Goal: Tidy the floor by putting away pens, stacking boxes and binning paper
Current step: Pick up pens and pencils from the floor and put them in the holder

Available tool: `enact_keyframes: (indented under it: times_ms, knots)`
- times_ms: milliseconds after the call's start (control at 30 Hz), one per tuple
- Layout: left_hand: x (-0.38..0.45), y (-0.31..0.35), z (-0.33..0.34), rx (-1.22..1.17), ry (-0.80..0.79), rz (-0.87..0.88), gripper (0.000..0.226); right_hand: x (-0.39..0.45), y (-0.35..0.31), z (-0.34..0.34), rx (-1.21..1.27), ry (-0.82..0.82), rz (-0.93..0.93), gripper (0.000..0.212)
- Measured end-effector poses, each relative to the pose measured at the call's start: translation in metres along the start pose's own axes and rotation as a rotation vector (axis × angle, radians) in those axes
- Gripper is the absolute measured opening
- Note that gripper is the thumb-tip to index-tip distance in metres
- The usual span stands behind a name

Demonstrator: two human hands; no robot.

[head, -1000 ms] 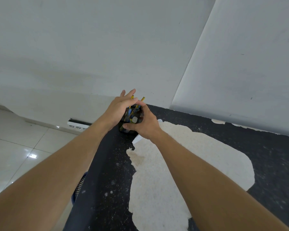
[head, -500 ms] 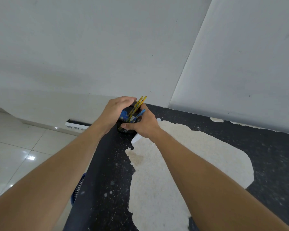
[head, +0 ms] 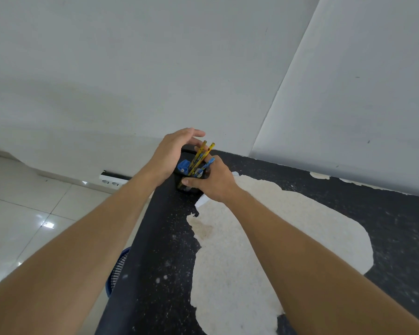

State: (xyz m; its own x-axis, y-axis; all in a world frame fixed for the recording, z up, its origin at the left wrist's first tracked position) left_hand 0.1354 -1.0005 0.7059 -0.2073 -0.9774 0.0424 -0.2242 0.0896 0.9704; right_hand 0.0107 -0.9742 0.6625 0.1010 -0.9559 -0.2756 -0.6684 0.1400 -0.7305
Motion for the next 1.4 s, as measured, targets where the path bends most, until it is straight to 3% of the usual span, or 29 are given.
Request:
enact_keyframes:
  times_ms: [200,367,533,633,733,867,1133,1400]
  knots:
    - [-0.052,-0.050,-0.013,-0.210,0.238,-0.118,0.052,0.002,-0.006,0.006,-0.011,-0.065,0.005,0.097]
    - [-0.085,-0.082,-0.007,-0.243,0.229,-0.228,0.058,-0.004,-0.007,0.004,0.121,-0.010,0.087,0.122]
    - [-0.100,-0.074,-0.009,-0.163,0.190,-0.246,0.072,-0.024,0.004,0.005,0.173,-0.023,0.228,0.131]
    - [-0.112,-0.067,-0.010,-0.122,0.179,-0.246,0.070,-0.044,0.008,0.003,0.156,0.023,0.308,0.135]
    - [-0.128,-0.055,-0.010,-0.099,0.192,-0.238,0.060,-0.065,0.008,0.003,0.120,0.115,0.311,0.122]
    - [-0.165,-0.030,-0.011,0.001,0.224,-0.231,0.052,-0.101,-0.002,0.004,0.096,0.161,0.265,0.087]
    - [-0.252,0.009,-0.011,0.139,0.331,-0.252,0.055,-0.178,-0.029,0.019,0.002,-0.068,0.083,0.042]
    - [-0.374,0.058,-0.004,0.299,0.519,-0.328,0.049,-0.270,-0.059,0.047,-0.039,-0.282,-0.131,0.025]
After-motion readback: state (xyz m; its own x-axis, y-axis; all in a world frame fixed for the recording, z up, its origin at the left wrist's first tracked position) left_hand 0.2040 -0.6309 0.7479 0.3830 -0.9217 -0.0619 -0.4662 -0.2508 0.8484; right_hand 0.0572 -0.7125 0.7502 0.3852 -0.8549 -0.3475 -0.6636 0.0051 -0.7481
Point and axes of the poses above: each hand's wrist, its own x-axis towards the middle knuckle, its own z-axis out of the palm, y = z × x, the point moved 7 cm from there along x, towards the middle knuckle, and after that the axes turned 5 degrees about z, right-handed, at the moved point
